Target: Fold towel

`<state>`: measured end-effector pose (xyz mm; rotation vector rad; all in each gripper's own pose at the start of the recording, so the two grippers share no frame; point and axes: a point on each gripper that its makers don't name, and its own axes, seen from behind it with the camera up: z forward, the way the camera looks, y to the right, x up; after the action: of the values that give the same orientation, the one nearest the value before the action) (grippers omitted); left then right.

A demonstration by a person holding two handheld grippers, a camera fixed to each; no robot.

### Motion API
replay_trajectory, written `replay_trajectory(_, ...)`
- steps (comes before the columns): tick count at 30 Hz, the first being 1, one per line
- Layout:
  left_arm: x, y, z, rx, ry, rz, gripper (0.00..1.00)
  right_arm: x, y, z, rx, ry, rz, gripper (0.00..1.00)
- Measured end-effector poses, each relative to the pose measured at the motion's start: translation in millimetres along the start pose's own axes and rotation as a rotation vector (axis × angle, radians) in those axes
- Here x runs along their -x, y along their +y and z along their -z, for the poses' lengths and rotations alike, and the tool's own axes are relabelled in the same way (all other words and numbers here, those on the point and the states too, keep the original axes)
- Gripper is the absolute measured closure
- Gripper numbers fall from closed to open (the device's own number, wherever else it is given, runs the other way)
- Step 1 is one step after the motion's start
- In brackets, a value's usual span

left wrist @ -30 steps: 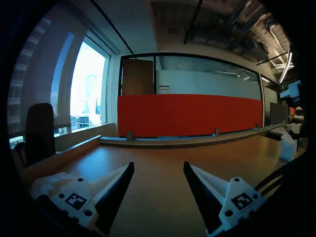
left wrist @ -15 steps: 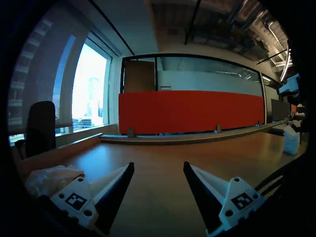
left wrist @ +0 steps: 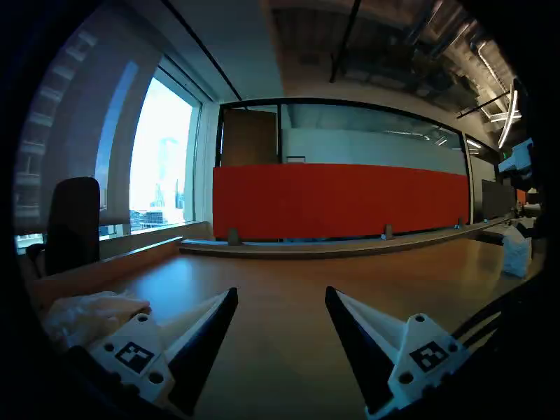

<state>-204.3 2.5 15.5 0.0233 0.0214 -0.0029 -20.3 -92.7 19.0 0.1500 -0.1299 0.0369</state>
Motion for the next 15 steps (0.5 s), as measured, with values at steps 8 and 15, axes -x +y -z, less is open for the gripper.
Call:
replay_trajectory(8,0.6,-0.8,-0.6,-0.002,-0.002,0.001,0.07,0.7,1.5,1.0,-0.002,-0.006,0.0,0.08)
replay_trajectory(15,1.2,-0.7,-1.3,-0.002,-0.003,0.002,0.08,-0.3,5.5,2.7,0.001,0.002,-0.001,0.08)
